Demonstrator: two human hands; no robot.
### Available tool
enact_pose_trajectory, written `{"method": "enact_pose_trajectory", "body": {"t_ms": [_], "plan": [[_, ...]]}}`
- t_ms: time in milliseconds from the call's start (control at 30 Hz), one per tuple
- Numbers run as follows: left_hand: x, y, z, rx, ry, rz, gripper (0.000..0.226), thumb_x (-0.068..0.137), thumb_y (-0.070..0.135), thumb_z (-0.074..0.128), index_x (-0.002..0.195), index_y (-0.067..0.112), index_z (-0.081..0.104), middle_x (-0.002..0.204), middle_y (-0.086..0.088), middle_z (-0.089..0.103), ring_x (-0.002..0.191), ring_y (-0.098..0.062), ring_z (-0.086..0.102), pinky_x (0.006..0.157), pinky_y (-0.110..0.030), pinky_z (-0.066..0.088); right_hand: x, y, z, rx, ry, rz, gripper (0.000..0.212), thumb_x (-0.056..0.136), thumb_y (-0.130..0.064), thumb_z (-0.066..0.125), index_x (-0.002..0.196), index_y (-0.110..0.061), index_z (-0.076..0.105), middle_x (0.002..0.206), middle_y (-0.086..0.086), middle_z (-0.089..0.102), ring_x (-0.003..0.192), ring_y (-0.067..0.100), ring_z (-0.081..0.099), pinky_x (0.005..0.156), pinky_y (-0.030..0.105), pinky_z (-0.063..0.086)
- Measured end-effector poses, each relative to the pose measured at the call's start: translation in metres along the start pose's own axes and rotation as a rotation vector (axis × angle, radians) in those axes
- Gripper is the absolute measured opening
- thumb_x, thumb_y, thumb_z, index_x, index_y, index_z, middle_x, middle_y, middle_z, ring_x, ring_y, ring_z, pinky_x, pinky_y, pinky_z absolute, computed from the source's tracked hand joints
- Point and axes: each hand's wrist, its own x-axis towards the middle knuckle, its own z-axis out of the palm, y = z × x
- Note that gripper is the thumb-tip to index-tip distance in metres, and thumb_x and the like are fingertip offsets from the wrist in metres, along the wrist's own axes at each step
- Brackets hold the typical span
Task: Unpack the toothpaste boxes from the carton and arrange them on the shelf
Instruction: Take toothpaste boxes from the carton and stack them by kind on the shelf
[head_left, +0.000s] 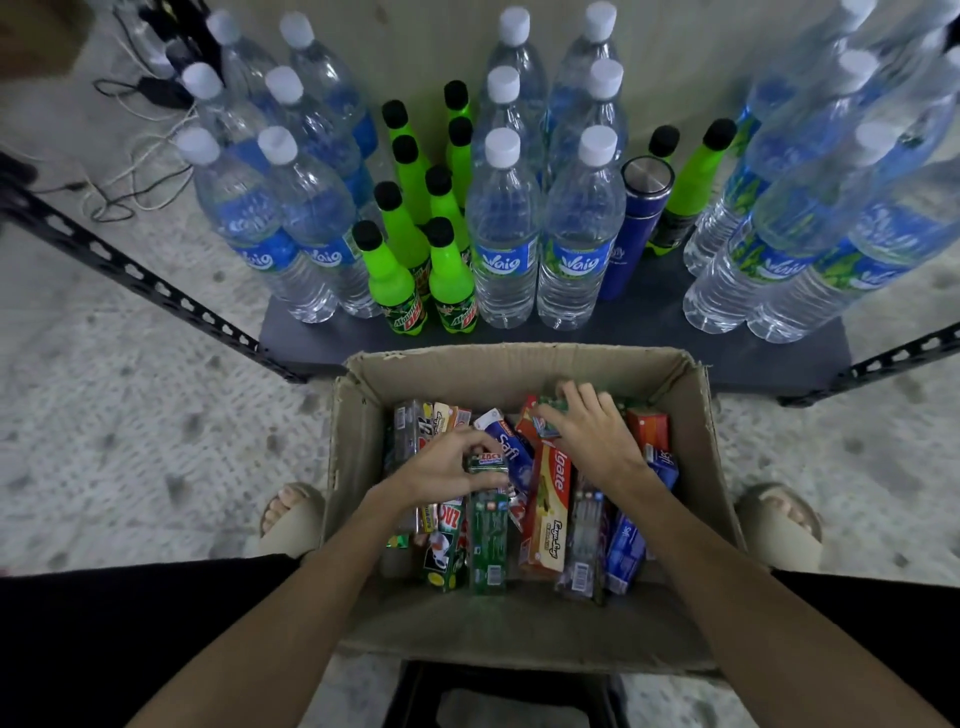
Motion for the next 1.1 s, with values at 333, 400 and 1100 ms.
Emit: {"method": "enact_pose_trajectory", "body": {"t_ms": [333,400,1100], "plan": [[-0.03,-0.014,-0.024,-0.287,0.131,-0.036,0.038,0.082,0.053,0.077,0.112,0.032,0.068,0.115,-0.003,0.068,0.112,-0.019,0.063,0.098,-0.035,0.052,-0.012,0.007,-0.017,0.138,0.078,-0.009,0.07,0.073,-0.033,0.082,0.133,-0.021,0.048,0.122,0.002,0.062,0.114,0.025,0.048,0.093,0.039,0.035],[-0.035,-0.01,-0.03,-0.33,0.16,-0.018,0.028,0.089,0.037,0.074,0.116,0.034,0.068,0.118,-0.001,0.067,0.113,-0.015,0.062,0.096,-0.025,0.05,-0.014,0.018,-0.029,0.181,0.125,0.023,0.071,0.074,-0.04,0.082,0.133,-0.017,0.051,0.122,0.002,0.061,0.113,0.024,0.047,0.091,0.037,0.037],[-0.157,0.125,-0.121,-0.448,0.689,0.354,0.015,0.097,0.035,0.062,0.103,0.027,0.073,0.106,0.003,0.073,0.102,-0.008,0.066,0.08,-0.011,0.048,-0.1,0.046,-0.268,0.628,0.649,0.118,0.066,0.072,-0.057,0.08,0.126,-0.024,0.062,0.11,-0.009,0.06,0.107,0.014,0.043,0.089,0.036,0.033]]}}
